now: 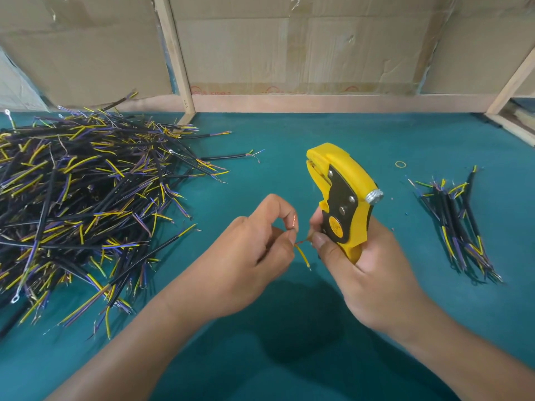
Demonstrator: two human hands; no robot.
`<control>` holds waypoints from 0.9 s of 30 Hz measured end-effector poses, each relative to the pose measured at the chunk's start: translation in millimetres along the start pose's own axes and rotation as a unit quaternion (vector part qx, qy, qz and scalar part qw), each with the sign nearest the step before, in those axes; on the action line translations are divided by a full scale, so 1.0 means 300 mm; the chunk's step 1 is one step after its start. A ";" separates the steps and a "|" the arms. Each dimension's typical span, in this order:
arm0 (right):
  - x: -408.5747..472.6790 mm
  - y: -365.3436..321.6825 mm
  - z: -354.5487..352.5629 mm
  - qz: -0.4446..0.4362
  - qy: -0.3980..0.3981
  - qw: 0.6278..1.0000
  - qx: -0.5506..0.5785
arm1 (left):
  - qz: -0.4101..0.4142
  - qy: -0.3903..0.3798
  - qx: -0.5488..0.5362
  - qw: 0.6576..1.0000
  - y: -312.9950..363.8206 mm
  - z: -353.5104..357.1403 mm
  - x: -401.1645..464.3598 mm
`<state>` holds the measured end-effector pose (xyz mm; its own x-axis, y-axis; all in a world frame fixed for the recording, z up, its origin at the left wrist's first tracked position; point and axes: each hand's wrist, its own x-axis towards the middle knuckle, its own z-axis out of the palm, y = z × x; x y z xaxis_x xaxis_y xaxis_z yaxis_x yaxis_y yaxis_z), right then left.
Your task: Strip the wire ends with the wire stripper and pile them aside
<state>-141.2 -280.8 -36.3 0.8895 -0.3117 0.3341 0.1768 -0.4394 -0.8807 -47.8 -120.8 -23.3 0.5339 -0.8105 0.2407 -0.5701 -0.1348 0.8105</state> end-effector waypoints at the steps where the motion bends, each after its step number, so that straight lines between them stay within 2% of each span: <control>1: 0.004 0.001 -0.004 0.003 0.006 1.000 -0.006 | -0.001 0.001 -0.003 1.000 0.001 -0.001 -0.001; 5: 0.034 0.010 -0.036 0.023 0.015 1.000 0.005 | -0.004 0.017 -0.015 1.000 -0.001 -0.012 -0.001; 13: 0.048 0.011 -0.057 0.064 -0.048 0.980 0.183 | 0.006 0.062 -0.002 0.998 -0.006 -0.030 0.000; 15: 0.053 0.011 -0.075 0.102 -0.082 0.959 0.251 | 0.009 0.074 0.000 0.997 -0.008 -0.036 0.004; 18: 0.060 0.001 -0.112 0.165 -0.191 0.901 0.352 | 0.015 0.089 0.019 0.996 -0.012 -0.044 0.007; 20: 0.063 -0.007 -0.136 0.193 -0.242 0.871 0.381 | 0.017 0.105 0.040 0.994 -0.016 -0.052 0.008; 27: 0.082 0.019 -0.170 0.252 -0.290 0.847 0.368 | 0.036 0.169 0.164 0.971 -0.020 -0.077 0.019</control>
<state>-140.0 -334.0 -16.0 0.9495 0.2566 -0.1805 -0.2628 0.3363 -0.9043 -26.8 -111.5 -14.6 0.6281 -0.5986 0.4971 -0.7523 -0.3039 0.5846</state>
